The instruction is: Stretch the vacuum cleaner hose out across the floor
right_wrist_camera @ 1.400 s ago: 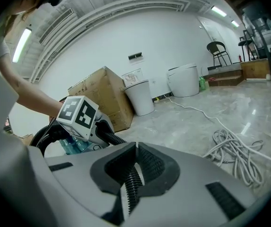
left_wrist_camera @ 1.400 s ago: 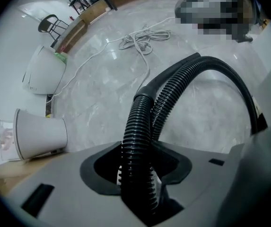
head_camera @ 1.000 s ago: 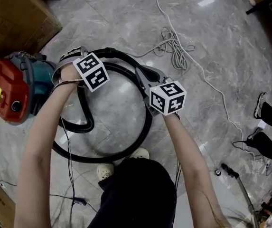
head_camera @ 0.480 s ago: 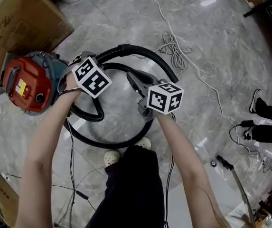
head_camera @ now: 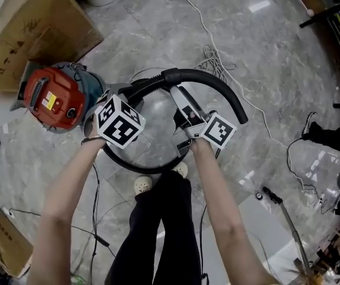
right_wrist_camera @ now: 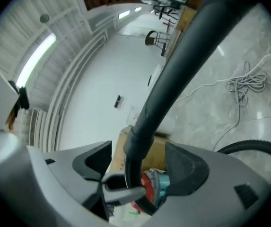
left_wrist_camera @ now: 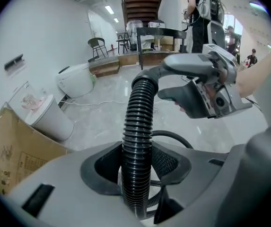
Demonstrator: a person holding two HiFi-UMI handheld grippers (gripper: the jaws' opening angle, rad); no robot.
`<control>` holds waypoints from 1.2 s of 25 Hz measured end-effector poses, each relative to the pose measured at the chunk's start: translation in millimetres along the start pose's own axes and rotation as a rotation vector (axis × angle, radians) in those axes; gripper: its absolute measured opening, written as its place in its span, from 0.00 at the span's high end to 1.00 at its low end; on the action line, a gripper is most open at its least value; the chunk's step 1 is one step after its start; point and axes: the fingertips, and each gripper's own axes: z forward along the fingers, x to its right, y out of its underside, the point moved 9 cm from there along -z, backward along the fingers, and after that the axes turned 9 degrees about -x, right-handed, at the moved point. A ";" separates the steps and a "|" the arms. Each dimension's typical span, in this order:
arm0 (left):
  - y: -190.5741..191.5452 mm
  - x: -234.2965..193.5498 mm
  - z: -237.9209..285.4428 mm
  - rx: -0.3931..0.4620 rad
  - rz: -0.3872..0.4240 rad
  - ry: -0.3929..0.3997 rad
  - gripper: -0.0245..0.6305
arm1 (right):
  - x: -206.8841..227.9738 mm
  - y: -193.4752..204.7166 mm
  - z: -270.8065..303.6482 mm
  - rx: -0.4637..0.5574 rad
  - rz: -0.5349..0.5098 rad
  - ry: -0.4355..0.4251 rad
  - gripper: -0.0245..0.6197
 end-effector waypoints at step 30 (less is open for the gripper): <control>14.6 155.6 -247.3 0.061 0.035 0.110 0.68 | -268.2 0.1 -133.3 0.172 0.062 0.031 0.72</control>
